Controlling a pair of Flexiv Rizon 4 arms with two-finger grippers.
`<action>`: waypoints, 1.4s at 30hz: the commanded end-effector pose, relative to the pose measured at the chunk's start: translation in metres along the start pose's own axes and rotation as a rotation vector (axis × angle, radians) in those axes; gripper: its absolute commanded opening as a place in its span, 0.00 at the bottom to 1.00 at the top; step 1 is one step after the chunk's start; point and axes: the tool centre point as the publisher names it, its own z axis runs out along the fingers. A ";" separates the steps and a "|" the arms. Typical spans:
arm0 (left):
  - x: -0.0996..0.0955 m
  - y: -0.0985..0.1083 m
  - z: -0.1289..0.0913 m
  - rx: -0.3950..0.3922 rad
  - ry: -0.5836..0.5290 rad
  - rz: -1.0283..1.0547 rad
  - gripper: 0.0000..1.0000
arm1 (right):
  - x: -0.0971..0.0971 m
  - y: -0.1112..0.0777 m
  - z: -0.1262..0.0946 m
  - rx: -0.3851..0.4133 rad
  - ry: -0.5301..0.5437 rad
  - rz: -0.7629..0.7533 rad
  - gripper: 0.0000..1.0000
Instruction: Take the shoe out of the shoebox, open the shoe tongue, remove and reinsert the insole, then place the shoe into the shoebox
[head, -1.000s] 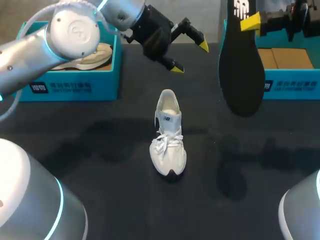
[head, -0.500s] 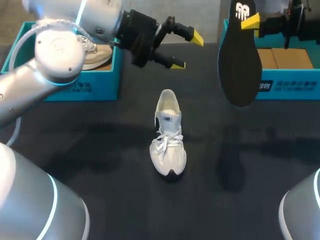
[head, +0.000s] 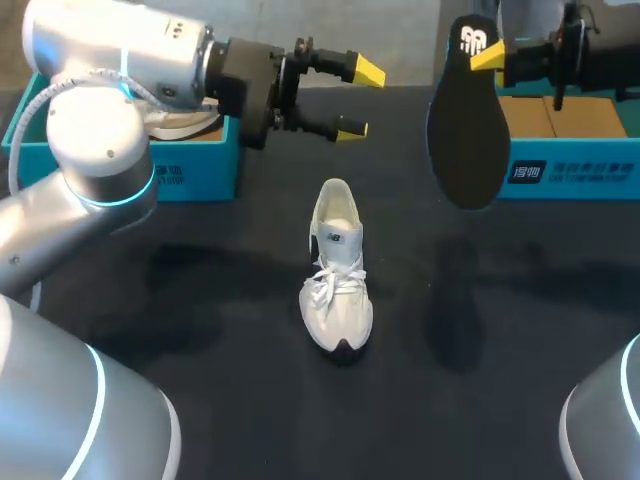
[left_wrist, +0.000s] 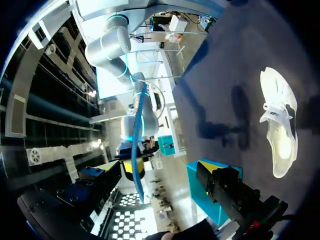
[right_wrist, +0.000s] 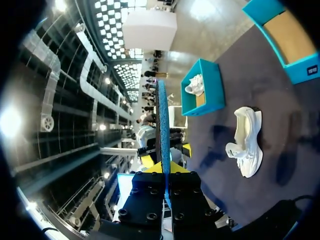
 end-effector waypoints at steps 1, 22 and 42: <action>-0.001 -0.007 0.003 -0.011 -0.090 0.021 1.00 | 0.000 0.019 0.016 0.024 -0.003 0.019 0.00; -0.010 -0.003 0.014 -0.001 -0.188 0.054 1.00 | 0.002 0.044 0.055 -0.025 -0.019 0.135 0.00; -0.004 0.008 0.013 -0.036 -0.206 0.056 1.00 | 0.003 0.034 0.063 -0.032 0.001 0.137 0.00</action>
